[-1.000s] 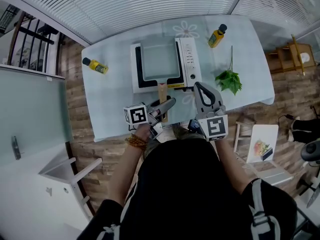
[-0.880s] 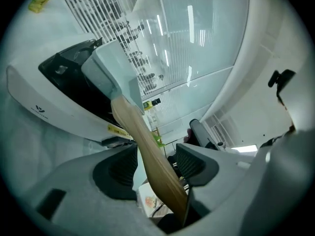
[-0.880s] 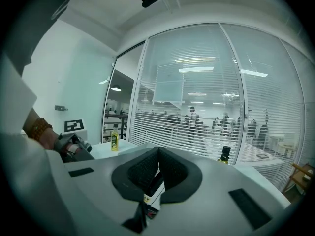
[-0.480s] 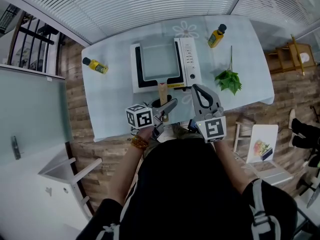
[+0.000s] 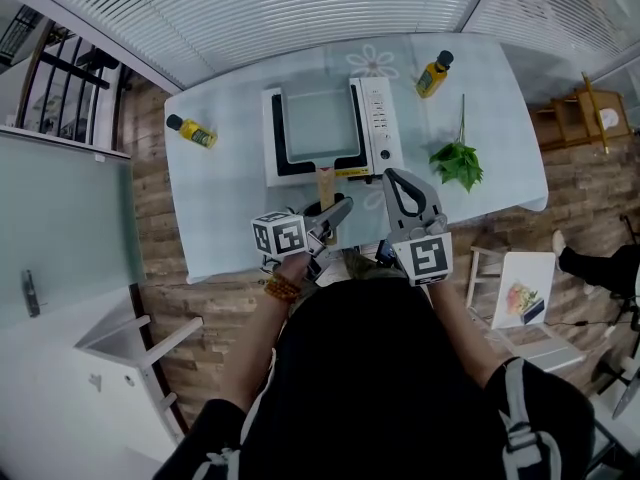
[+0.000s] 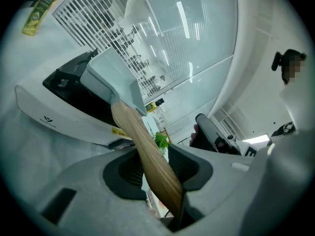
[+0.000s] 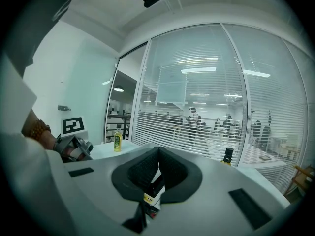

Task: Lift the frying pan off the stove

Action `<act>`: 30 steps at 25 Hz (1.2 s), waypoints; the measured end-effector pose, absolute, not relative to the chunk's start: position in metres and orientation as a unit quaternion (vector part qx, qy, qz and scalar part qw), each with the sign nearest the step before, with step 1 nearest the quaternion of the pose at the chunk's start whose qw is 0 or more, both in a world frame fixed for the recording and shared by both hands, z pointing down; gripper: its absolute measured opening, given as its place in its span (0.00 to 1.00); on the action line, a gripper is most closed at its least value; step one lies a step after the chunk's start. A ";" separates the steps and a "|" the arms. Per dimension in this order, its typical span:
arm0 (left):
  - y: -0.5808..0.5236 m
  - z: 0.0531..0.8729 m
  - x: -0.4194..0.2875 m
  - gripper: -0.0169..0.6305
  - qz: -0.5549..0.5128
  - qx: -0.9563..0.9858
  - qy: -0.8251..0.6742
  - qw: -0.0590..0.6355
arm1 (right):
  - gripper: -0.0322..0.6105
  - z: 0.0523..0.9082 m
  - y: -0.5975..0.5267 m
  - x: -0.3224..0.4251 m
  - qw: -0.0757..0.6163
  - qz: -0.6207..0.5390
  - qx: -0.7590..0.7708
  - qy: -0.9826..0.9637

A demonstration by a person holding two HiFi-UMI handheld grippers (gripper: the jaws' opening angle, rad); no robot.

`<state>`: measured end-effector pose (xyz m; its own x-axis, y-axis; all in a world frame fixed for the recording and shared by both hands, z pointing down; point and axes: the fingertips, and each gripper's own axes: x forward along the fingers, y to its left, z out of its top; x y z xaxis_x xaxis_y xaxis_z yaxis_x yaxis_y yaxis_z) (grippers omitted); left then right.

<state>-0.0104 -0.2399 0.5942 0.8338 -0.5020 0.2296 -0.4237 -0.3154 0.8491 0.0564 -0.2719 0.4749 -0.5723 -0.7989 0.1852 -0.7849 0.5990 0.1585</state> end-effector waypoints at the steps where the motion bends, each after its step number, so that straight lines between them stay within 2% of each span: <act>1: -0.240 0.598 -0.011 0.25 -0.037 0.811 -0.288 0.507 | 0.05 0.475 -0.272 0.057 0.119 -0.029 0.448 -0.886; 13: -0.238 0.586 -0.016 0.22 -0.033 0.815 -0.306 0.490 | 0.05 0.474 -0.267 0.050 0.117 -0.031 0.442 -0.889; 19: -0.238 0.582 -0.020 0.18 -0.067 0.798 -0.306 0.515 | 0.05 0.474 -0.266 0.048 0.118 -0.030 0.437 -0.891; 23: -0.240 0.585 -0.027 0.11 -0.100 0.775 -0.321 0.534 | 0.05 0.475 -0.266 0.049 0.120 -0.033 0.438 -0.890; 30: -0.242 0.575 -0.031 0.11 -0.130 0.769 -0.319 0.539 | 0.05 0.475 -0.266 0.052 0.124 -0.034 0.439 -0.889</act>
<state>-0.0311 -0.2424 0.5751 0.7633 -0.6298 0.1440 -0.3500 -0.2157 0.9116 0.0517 -0.2662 0.4752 -0.5842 -0.7891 0.1898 -0.7723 0.6124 0.1691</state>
